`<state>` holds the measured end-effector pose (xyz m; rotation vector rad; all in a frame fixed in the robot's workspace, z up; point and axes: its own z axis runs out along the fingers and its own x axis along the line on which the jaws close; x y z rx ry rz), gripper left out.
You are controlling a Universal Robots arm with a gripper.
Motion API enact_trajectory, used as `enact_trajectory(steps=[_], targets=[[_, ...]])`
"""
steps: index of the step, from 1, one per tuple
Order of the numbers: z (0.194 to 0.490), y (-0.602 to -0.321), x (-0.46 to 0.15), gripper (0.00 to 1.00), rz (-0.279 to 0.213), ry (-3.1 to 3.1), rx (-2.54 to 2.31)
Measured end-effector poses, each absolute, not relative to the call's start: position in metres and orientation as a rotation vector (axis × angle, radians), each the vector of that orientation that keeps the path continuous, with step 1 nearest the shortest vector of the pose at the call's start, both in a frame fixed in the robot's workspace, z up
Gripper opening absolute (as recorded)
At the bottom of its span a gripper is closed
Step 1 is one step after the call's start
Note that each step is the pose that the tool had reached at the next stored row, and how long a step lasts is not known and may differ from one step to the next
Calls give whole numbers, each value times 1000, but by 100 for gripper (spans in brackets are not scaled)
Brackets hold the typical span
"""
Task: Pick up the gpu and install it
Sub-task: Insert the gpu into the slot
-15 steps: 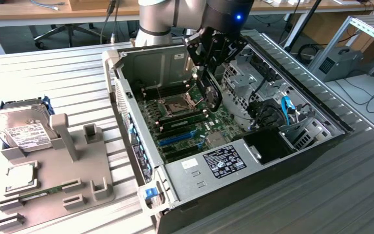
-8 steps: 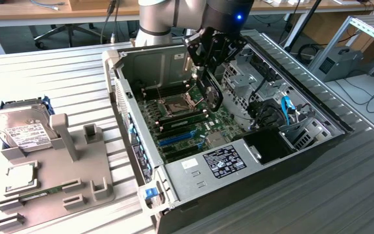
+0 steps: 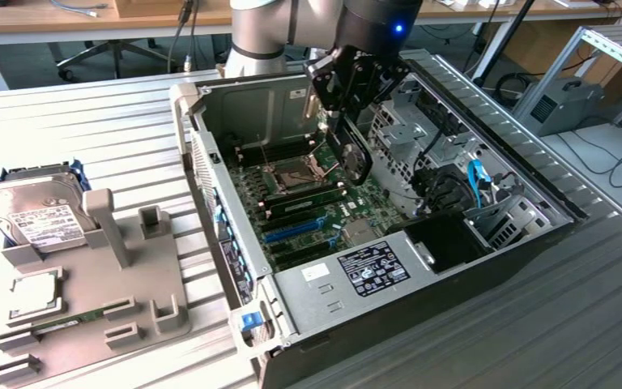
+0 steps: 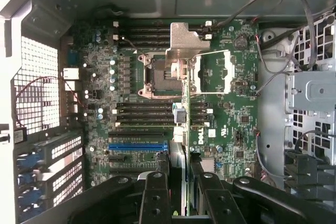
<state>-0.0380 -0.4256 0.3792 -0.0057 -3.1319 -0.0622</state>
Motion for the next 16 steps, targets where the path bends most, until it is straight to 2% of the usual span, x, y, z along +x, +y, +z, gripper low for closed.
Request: enact_trajectory(steps=[16], targets=[[379, -426, -38, 26, -62, -3128, 111]])
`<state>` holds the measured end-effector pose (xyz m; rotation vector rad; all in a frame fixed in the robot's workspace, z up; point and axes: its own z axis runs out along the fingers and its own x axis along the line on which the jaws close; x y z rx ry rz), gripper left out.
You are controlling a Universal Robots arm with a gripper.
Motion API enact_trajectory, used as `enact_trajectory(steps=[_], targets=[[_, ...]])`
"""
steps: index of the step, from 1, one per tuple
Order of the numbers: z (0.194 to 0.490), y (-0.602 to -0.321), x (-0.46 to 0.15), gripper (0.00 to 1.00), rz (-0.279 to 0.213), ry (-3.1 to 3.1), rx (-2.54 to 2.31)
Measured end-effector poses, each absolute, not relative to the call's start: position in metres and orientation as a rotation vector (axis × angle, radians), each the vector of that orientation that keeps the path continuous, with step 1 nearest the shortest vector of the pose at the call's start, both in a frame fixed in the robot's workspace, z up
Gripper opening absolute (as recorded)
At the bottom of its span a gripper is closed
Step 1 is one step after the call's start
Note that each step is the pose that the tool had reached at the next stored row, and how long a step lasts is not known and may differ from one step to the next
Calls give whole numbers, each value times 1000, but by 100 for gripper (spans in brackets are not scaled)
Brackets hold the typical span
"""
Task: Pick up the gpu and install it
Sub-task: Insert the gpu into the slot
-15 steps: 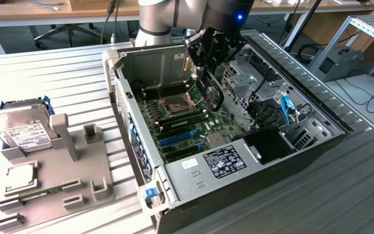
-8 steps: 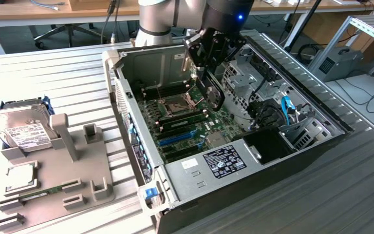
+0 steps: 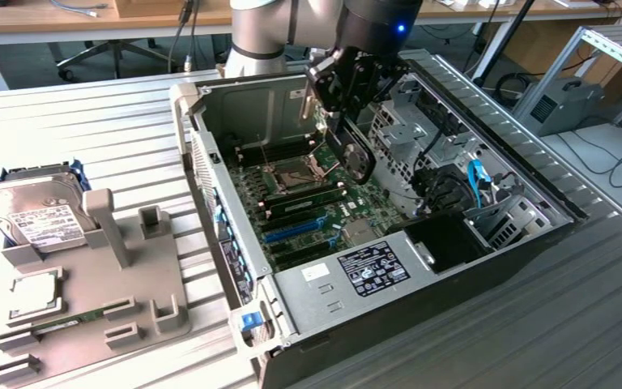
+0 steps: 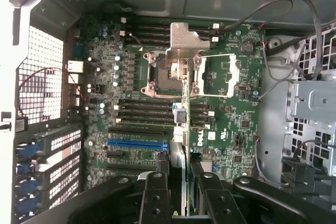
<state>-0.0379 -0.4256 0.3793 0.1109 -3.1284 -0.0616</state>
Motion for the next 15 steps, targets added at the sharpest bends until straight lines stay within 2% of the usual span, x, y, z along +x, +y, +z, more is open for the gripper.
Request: enact_trajectory(steps=[15], targets=[[379, -426, -38, 26, -61, -3121, 221]])
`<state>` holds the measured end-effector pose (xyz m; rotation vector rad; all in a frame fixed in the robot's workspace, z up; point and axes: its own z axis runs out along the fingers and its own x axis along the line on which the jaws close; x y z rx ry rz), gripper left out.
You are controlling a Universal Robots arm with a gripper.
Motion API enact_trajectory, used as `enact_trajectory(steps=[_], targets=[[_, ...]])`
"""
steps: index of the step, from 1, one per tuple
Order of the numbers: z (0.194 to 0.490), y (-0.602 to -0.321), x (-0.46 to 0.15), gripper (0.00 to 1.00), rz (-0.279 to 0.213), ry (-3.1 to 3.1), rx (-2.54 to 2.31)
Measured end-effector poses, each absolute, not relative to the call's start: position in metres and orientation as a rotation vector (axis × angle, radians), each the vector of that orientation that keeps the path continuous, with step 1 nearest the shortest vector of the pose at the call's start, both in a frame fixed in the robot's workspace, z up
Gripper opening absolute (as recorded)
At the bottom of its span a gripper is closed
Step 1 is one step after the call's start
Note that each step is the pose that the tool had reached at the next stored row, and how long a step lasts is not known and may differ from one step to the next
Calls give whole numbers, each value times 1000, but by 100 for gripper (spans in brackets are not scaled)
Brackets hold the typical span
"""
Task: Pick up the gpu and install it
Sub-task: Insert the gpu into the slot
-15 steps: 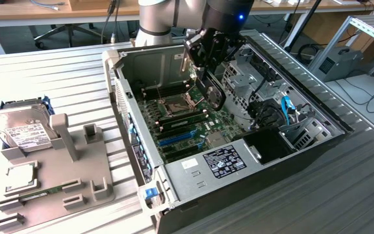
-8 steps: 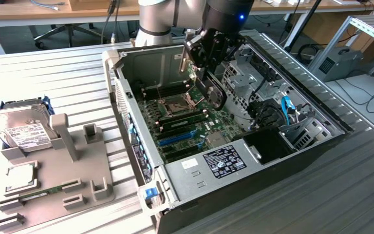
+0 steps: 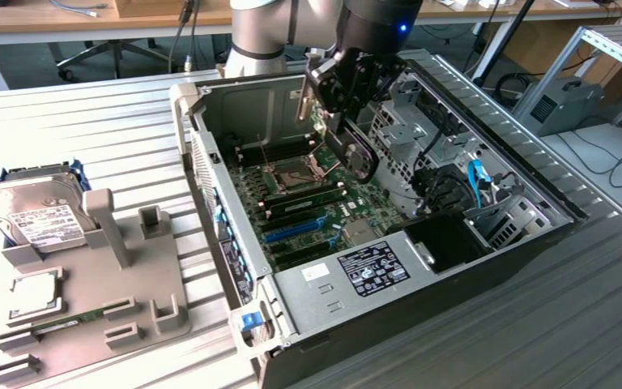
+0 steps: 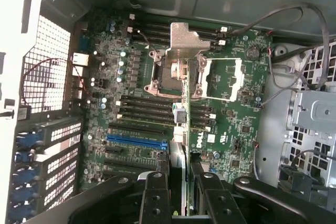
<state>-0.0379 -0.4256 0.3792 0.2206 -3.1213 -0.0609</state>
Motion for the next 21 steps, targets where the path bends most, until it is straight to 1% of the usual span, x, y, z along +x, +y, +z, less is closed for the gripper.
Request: enact_trajectory(steps=[21], targets=[[379, -426, -38, 26, -60, -3106, 368]])
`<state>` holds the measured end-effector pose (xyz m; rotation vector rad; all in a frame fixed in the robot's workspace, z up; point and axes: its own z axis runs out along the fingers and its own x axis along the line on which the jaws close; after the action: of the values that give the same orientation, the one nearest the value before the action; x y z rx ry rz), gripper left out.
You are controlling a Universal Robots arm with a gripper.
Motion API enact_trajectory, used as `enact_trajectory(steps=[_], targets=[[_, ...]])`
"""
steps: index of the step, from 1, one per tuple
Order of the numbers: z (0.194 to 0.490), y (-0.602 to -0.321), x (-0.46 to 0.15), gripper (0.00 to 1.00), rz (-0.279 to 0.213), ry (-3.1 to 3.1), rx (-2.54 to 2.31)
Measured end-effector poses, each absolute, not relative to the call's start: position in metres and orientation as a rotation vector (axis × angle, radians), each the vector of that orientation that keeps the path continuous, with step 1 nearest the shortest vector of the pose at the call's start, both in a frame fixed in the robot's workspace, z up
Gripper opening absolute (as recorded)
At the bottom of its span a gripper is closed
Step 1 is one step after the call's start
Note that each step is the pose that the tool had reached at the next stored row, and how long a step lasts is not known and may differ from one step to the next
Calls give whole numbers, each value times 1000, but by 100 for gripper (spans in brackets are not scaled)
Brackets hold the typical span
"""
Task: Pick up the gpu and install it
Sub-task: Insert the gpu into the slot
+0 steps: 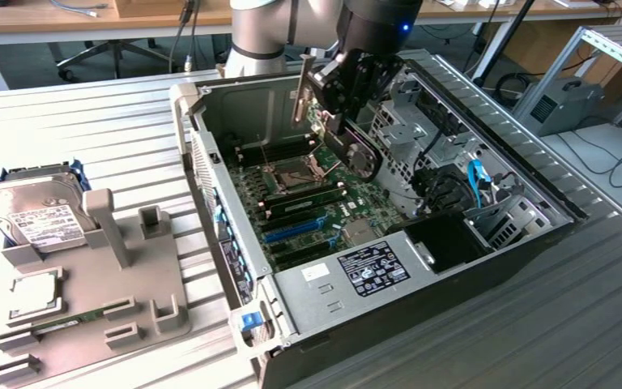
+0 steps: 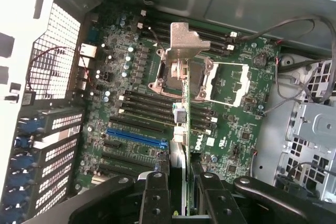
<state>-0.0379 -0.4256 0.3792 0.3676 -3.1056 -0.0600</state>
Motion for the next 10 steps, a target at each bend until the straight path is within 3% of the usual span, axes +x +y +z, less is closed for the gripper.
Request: enact_trajectory(steps=[10], targets=[[379, -426, -38, 26, -59, -3096, 434]])
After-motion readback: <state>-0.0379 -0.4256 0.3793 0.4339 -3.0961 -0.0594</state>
